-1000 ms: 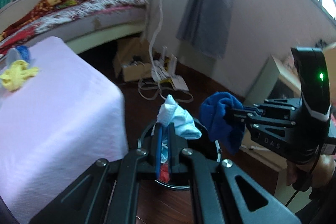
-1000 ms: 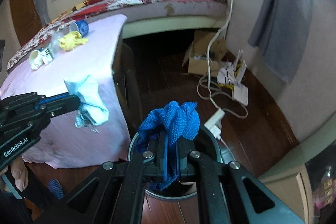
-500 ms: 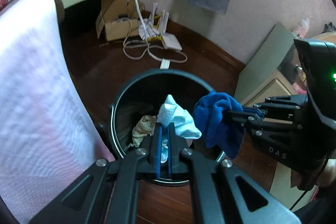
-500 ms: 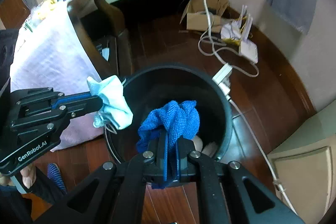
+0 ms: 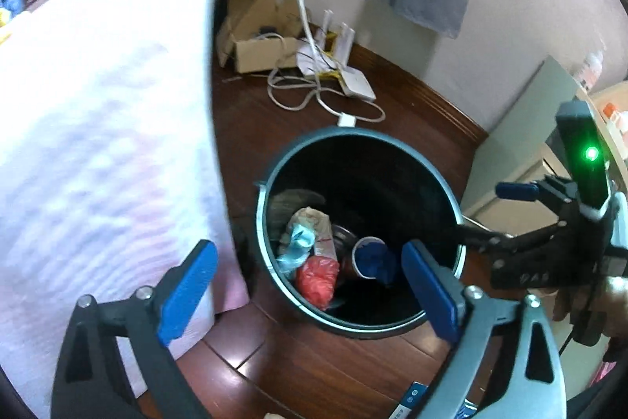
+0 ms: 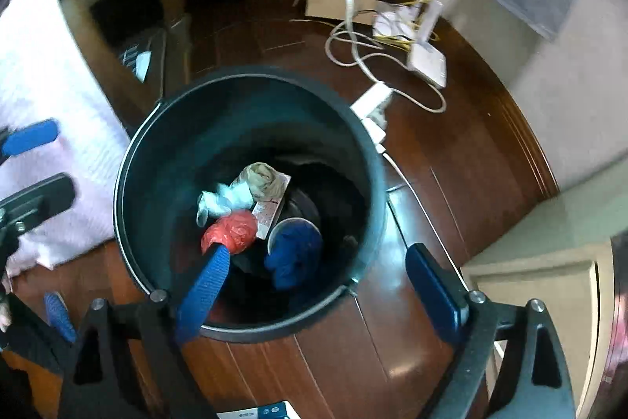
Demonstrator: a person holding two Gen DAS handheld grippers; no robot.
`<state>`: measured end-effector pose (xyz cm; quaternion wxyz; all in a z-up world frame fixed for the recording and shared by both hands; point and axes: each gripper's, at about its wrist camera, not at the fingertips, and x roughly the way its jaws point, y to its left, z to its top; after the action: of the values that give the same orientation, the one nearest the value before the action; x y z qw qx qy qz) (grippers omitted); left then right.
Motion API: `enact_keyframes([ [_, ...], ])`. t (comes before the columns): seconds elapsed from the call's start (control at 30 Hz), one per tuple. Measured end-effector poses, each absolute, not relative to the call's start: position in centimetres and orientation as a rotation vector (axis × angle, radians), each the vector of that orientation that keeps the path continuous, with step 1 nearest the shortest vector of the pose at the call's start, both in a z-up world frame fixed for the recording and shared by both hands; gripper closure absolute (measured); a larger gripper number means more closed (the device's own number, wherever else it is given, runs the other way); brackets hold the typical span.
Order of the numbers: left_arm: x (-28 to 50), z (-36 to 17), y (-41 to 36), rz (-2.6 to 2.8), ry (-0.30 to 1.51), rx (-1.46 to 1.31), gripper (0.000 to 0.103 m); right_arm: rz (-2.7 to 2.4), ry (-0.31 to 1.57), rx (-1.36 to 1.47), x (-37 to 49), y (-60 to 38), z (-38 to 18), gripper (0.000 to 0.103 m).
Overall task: Collect trash
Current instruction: 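Move both tools back over the bed toward the remaining trash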
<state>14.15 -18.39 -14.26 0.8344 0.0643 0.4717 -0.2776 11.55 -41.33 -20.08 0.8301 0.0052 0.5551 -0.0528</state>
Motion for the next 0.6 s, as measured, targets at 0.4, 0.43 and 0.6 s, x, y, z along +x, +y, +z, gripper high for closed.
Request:
enact_keyframes([
  [0.4, 11.8, -9.3, -14.8, -0.503, 0.896, 0.124, 0.001, -0.119, 0.979, -0.004, 9.5, -37.6, -10.6, 0.000],
  [0.43, 11.7, -8.8, -14.3, -0.503, 0.887, 0.117, 0.001, -0.114, 0.966, -0.004, 9.5, -37.3, -10.0, 0.000],
  [0.6, 10.8, -7.0, -12.4, -0.464, 0.840, 0.118, 0.001, -0.076, 0.919, 0.005, 8.8, -35.1, -7.9, 0.000],
])
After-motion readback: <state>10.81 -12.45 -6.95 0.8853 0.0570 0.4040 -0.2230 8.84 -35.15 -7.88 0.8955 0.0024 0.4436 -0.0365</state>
